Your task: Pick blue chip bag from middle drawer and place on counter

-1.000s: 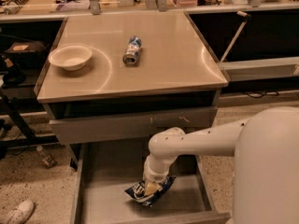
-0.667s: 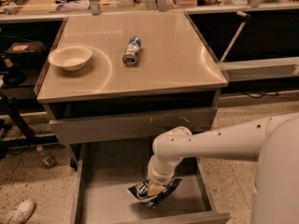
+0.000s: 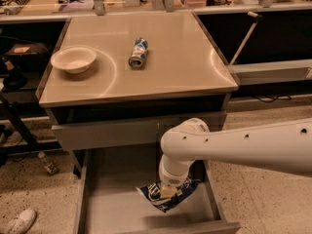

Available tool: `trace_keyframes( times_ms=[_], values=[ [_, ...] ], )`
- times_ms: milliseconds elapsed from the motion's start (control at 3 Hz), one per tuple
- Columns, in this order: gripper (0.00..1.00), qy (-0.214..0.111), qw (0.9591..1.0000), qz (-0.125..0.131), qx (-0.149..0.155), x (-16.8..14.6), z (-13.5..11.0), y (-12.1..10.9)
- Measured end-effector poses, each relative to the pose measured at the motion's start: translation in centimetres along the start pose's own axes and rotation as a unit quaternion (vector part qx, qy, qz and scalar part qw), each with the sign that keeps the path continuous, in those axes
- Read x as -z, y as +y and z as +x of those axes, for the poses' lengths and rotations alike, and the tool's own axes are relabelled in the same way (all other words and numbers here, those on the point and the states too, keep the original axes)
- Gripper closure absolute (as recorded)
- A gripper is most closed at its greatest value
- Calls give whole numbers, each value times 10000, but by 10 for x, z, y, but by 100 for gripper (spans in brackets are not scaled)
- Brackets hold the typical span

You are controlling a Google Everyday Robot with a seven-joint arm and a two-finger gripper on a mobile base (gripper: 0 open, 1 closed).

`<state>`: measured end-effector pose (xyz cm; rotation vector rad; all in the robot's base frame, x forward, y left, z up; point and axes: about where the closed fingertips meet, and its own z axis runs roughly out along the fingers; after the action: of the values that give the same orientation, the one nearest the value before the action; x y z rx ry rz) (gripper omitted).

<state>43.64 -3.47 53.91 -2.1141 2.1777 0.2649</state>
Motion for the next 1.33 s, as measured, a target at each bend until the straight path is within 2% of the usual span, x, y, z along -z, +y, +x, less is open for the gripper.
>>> trace_keyframes(
  times_ms=[333, 667, 1333],
  values=[
    [100, 0, 10000, 0, 0, 0, 0, 0],
    [100, 66, 9999, 43, -82, 15, 4, -3],
    [100, 479, 9973, 341, -440, 93, 24, -27]
  ],
)
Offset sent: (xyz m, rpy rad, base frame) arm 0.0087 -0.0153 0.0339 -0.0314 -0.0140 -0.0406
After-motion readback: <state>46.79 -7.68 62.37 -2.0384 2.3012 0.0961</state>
